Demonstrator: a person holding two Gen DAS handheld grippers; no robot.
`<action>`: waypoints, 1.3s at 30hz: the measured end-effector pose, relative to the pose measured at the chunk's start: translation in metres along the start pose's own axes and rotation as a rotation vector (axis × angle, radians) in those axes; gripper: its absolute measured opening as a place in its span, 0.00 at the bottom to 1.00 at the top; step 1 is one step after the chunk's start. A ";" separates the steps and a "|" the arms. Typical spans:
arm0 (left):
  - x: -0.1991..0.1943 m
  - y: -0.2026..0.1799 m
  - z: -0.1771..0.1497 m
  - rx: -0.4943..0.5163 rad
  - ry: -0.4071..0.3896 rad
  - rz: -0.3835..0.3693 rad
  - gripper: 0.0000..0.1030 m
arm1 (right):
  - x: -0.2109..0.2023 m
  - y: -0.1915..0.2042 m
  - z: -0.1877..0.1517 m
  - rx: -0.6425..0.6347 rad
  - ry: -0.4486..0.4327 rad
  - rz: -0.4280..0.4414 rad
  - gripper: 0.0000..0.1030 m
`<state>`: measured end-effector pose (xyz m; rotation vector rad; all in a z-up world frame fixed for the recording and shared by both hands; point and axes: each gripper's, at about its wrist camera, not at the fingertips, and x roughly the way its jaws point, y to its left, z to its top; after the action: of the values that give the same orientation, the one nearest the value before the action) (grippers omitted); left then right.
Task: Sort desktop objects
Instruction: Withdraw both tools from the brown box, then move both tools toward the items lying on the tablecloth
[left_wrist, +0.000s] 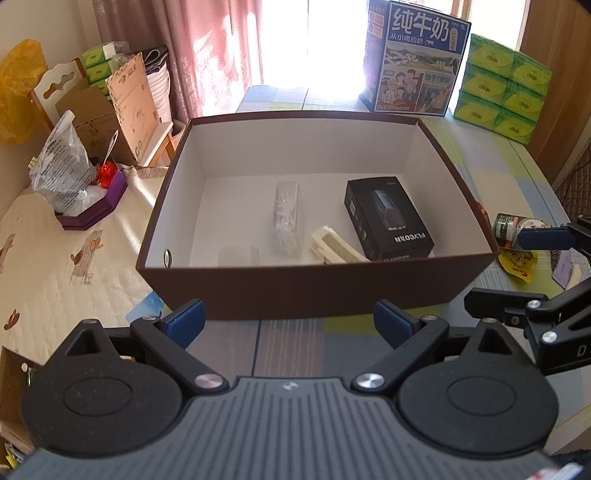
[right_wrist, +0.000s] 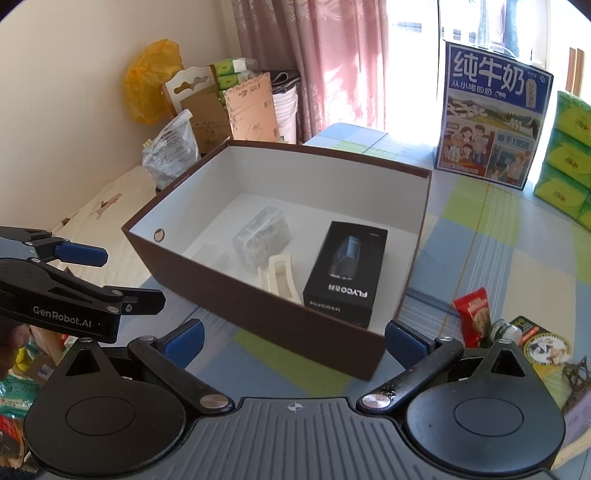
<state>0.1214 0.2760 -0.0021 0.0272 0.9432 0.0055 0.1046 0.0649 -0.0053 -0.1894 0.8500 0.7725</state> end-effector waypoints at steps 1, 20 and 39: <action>-0.001 -0.001 -0.002 -0.002 0.000 0.003 0.93 | -0.002 -0.001 -0.002 0.000 0.003 0.007 0.98; -0.015 -0.054 -0.039 -0.032 0.046 0.018 0.93 | -0.040 -0.035 -0.057 -0.067 0.055 0.005 0.98; 0.003 -0.154 -0.066 0.046 0.115 -0.082 0.93 | -0.090 -0.143 -0.143 0.165 0.149 -0.178 0.98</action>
<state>0.0690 0.1233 -0.0475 0.0310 1.0589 -0.0914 0.0784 -0.1495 -0.0538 -0.1745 1.0187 0.5234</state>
